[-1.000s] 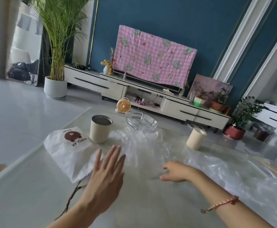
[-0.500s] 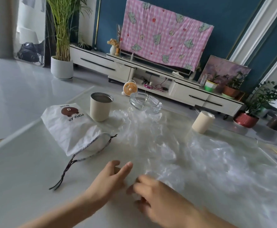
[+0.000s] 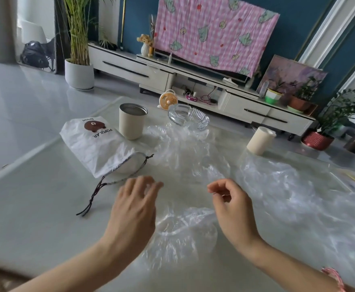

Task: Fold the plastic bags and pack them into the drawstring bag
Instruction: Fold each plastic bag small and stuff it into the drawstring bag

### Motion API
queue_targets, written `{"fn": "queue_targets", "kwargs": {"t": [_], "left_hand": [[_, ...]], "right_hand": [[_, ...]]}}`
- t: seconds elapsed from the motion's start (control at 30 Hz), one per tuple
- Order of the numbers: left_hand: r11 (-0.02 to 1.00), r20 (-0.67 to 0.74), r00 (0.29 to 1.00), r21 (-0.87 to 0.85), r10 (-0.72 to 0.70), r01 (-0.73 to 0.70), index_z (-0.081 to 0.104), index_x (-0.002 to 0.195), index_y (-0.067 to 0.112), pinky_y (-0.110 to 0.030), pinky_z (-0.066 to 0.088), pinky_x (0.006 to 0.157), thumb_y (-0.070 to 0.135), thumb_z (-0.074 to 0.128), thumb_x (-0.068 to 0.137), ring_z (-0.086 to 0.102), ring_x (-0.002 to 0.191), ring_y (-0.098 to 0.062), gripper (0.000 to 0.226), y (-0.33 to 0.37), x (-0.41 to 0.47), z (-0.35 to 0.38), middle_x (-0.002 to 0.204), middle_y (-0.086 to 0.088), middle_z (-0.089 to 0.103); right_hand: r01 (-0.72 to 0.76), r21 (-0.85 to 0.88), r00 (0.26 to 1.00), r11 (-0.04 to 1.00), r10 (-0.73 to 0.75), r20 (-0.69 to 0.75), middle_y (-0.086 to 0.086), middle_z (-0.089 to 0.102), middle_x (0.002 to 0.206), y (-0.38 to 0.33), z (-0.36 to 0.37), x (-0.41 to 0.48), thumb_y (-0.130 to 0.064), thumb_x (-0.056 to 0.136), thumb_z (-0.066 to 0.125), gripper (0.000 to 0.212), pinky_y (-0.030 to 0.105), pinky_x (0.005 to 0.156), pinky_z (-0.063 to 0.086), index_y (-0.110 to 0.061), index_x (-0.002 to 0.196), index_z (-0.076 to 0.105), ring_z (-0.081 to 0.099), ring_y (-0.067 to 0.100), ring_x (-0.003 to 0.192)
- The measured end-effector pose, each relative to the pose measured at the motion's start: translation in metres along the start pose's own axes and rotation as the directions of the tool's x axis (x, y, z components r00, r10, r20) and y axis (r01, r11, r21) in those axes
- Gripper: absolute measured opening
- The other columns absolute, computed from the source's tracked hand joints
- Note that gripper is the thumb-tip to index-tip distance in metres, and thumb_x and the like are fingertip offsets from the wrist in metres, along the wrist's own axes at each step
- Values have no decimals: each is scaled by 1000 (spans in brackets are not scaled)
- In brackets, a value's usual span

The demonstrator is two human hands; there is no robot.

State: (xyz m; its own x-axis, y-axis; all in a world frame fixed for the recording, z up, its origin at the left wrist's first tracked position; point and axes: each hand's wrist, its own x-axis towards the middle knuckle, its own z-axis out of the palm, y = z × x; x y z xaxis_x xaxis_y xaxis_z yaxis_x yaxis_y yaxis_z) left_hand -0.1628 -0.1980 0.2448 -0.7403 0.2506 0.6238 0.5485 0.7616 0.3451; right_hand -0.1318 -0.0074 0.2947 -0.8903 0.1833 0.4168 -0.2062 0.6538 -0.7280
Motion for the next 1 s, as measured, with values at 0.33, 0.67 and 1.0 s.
{"fn": "queue_targets", "kwargs": {"t": [0.33, 0.67, 1.0], "left_hand": [[982, 394, 919, 161, 25, -96, 65, 116, 7, -36, 24, 103, 47, 24, 95, 61, 111, -30, 61, -3, -31, 39, 120, -13, 64], [968, 428, 894, 251, -132, 22, 61, 121, 0, -48, 20, 100, 76, 14, 84, 52, 119, -41, 97, 5, -36, 34, 127, -20, 58], [942, 327, 917, -310, 229, -125, 62, 90, 33, -16, 44, 73, 60, 39, 91, 56, 83, -2, 35, -17, -29, -18, 89, 20, 57]], "right_hand": [[391, -427, 876, 816, -187, 444, 8, 56, 131, 43, 48, -31, -47, 98, 20, 46, 23, 104, 26, -21, 125, 45, 46, 18, 125], [252, -572, 875, 781, 68, 479, -12, -6, 151, 76, 9, -6, -81, 69, -10, 102, 16, 110, -14, -20, 150, 8, -10, 6, 143], [526, -104, 648, 844, -318, 692, -10, 45, 117, 32, -3, -31, -49, 82, 57, 38, 9, 100, 25, -30, 113, 46, 41, -1, 113]]}}
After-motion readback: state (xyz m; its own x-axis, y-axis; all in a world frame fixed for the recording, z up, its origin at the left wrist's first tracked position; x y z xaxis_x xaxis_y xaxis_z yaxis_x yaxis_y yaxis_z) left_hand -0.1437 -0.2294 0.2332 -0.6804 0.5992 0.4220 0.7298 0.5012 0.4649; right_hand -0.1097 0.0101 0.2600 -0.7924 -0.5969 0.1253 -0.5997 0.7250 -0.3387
